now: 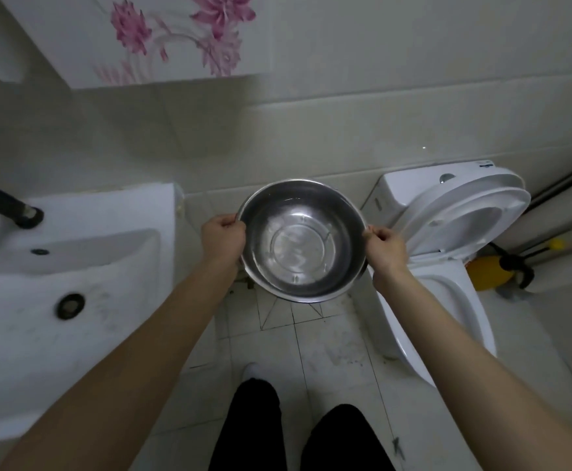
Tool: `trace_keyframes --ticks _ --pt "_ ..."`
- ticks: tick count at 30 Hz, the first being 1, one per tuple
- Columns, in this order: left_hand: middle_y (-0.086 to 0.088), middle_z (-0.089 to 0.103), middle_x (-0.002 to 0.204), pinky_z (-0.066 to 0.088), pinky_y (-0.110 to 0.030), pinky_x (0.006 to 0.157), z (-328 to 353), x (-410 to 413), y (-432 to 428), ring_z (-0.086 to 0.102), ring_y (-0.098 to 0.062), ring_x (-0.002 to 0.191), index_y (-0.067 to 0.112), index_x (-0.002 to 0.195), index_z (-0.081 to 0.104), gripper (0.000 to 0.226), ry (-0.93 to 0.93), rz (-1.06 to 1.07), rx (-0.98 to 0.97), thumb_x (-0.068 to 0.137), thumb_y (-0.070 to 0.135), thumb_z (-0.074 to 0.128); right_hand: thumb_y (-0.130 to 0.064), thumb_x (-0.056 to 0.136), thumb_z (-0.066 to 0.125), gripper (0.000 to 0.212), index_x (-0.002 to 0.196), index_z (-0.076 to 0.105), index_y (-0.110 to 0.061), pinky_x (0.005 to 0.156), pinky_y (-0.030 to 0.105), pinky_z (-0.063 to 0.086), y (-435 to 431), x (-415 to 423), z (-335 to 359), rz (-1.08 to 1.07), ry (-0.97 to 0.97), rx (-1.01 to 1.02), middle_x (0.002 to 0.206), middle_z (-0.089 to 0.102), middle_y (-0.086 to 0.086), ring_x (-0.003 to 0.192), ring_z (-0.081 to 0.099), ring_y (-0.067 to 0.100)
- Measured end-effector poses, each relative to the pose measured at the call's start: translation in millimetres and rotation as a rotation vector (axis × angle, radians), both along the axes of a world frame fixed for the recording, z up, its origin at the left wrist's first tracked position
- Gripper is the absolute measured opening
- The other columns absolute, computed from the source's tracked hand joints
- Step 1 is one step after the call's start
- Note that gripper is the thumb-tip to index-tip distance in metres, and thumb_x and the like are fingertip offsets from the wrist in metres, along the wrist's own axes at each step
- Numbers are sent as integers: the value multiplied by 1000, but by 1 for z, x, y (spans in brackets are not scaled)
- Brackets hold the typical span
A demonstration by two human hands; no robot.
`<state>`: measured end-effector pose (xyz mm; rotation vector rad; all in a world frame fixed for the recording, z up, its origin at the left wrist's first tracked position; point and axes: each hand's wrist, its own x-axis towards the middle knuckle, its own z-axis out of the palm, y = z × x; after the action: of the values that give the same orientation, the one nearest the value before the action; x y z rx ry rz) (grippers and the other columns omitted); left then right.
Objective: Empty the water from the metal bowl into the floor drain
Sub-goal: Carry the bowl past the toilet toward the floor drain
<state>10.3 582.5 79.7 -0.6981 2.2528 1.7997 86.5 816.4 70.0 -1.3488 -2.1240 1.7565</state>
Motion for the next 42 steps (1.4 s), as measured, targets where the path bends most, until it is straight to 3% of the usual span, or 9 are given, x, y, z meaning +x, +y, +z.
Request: trace_keyframes --ticks 5,8,14,18,24,28,33,38,42 --pt "3 68 67 49 -19 46 -49 3 7 65 -10 60 24 70 66 34 -51 78 73 74 -6 51 -13 100 54 29 72 59 -17 49 25 43 8 -5 -48 19 -6 -28 62 54 0 56 50 14" --pt "7 68 55 54 -24 50 -84 2 12 66 -16 56 20 63 71 31 -77 102 107 66 -3 50 -14 101 54 31 71 61 -18 48 28 47 13 -10 -79 17 -8 -43 62 57 1 56 56 19" --pt "10 66 49 57 -36 59 -145 0 22 65 -25 62 44 57 72 46 -114 101 84 63 5 47 -16 100 54 34 67 62 -22 70 50 58 20 -17 -143 23 -27 -33 62 58 0 69 61 28" --pt "10 62 44 52 -28 53 -182 -1 30 60 -19 56 26 47 70 47 -100 143 108 68 -7 45 -16 101 53 30 74 65 -19 75 50 58 23 -21 -185 4 -25 -42 69 62 3 76 63 31" --pt "-3 65 61 49 -25 53 -243 -6 34 60 -20 61 18 62 69 39 -65 154 113 71 -11 45 -14 102 51 25 101 73 -3 87 48 57 25 -25 -249 39 -23 -18 86 66 10 85 62 25" --pt "-11 66 69 53 -31 59 -292 -12 37 62 -25 66 15 64 69 35 -61 169 114 70 -11 45 -14 103 50 25 103 71 0 88 50 57 28 -32 -295 53 -9 -14 88 65 12 84 62 26" --pt "-12 59 74 48 -33 62 -348 -18 40 56 -22 69 12 63 62 29 -55 179 94 69 -9 44 -15 102 53 21 92 71 -7 65 29 50 32 -36 -351 45 18 -10 80 64 9 73 59 19" --pt "-6 58 64 45 -17 44 -399 -18 42 54 -18 59 12 65 63 28 -48 185 62 69 -8 44 -15 100 54 18 98 72 -10 81 34 54 37 -40 -408 26 30 -24 94 66 6 86 61 19" --pt "-9 59 69 49 -28 56 -437 -16 45 56 -23 63 12 59 59 30 -58 186 58 72 -11 45 -13 98 56 17 98 71 -5 80 38 49 40 -39 -447 23 26 -26 96 63 10 89 58 23"
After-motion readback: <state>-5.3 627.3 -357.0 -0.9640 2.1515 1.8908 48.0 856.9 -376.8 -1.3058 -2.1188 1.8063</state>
